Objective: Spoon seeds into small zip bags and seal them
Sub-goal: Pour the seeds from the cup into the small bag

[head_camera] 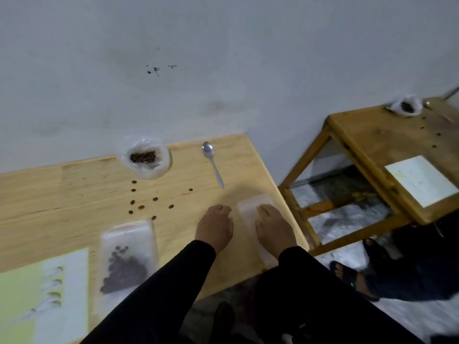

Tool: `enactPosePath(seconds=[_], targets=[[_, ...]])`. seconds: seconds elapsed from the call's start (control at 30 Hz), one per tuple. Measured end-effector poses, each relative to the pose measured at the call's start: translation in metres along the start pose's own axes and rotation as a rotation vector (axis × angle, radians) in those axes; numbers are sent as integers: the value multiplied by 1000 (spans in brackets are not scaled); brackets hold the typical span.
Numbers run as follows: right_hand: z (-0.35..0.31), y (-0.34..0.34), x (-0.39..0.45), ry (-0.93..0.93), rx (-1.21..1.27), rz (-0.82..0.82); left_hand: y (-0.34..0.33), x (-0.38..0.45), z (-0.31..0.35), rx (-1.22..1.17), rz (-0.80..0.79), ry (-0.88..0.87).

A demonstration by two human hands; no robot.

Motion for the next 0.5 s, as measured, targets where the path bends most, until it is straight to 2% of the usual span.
enactPosePath(seconds=[0.1,0.17,0.23,0.33,0.4,0.5], targets=[[23,-15,-2,-9,-67,-93,-27,14,12,3,-34,7],[37,-15,-2,-113,-92,-44,-40,24,18,23,-50,14],[37,-24,-6,-92,7,-124,-45,32,20,-10,-58,72],[35,-36,-5,39,63,-51,-45,39,23,-21,10,110],[41,-34,-4,7,107,24,-45,43,25,-24,27,127],[40,-37,-4,40,108,15,-45,44,27,-23,41,122]])
Point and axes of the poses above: each hand's wrist, its own x-axis towards the middle knuckle, its own y-axis out of the back of the hand, z = x × y, the point moved 6 cm from there along x, towards the middle knuckle, and after that the axes turned 10 degrees about y, right-handed, at the moved point
